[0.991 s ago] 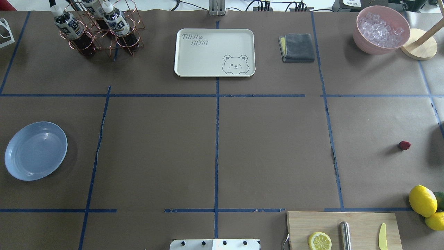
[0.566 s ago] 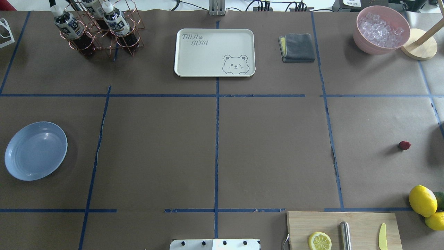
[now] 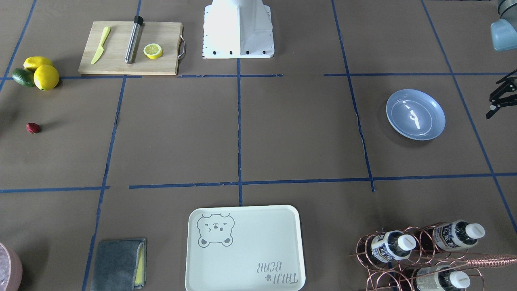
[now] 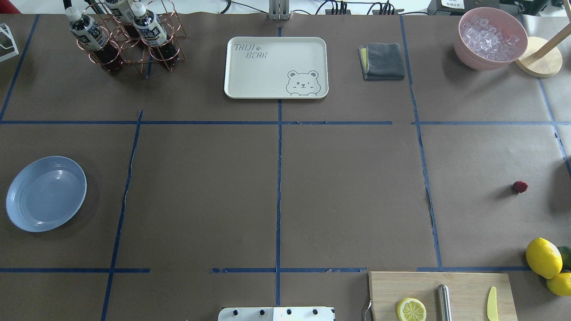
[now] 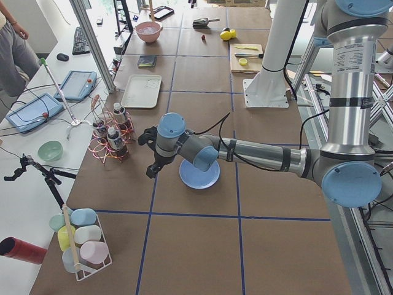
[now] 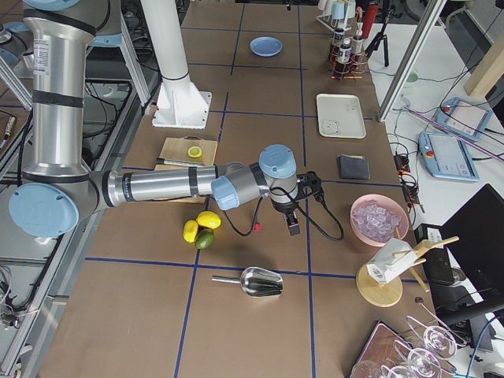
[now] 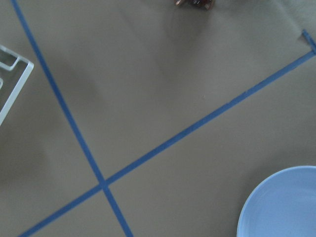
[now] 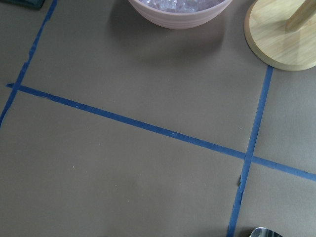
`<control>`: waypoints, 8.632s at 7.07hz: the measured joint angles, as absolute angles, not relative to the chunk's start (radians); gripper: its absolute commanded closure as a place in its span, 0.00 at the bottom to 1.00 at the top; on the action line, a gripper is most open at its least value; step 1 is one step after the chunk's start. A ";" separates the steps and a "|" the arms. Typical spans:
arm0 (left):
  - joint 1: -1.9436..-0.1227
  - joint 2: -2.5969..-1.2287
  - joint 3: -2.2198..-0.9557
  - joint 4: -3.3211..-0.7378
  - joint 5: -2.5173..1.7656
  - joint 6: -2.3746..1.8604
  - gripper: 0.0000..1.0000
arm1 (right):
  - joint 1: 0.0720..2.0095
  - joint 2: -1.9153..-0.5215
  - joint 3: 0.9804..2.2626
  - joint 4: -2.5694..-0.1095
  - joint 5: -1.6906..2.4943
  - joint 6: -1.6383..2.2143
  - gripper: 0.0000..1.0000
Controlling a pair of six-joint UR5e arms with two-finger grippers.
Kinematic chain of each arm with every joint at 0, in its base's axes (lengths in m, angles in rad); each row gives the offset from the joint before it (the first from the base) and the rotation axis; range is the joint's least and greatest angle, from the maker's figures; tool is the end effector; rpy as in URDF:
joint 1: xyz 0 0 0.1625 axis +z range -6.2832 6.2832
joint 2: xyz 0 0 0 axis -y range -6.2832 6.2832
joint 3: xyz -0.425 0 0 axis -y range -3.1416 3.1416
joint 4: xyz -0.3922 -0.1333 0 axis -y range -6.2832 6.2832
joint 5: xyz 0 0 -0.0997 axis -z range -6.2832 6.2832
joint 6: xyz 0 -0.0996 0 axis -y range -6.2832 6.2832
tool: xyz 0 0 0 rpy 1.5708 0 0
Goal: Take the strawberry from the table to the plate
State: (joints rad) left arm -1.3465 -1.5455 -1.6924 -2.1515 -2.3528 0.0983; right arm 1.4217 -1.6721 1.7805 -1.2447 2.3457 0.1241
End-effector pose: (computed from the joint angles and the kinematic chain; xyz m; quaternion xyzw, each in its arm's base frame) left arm 0.0500 -0.5031 0.5423 0.2838 0.3781 0.2650 0.8404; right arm -0.0065 -0.4716 0.5655 0.1475 -0.3927 -0.0927 0.9030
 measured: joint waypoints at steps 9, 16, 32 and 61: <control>-0.995 -1.409 -1.371 -2.893 -2.115 -0.694 0.77 | 1.379 -1.687 1.770 -1.230 2.347 0.135 0.00; -0.960 -1.426 -1.534 -2.861 -2.118 -0.743 1.00 | 1.379 -1.685 1.776 -1.230 2.345 0.136 0.00; -0.635 -1.982 -1.770 -2.042 -1.875 -0.887 0.00 | 1.350 -1.625 1.847 -1.217 2.359 0.184 0.00; -1.603 -1.448 -1.726 -1.589 -2.298 0.204 0.00 | 0.855 -1.681 1.779 -0.730 2.048 0.748 1.00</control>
State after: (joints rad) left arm -1.6030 -1.4481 -1.7262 -1.5892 -2.2983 0.2040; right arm 0.8552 -1.6807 1.7792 -0.7304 2.0475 0.7476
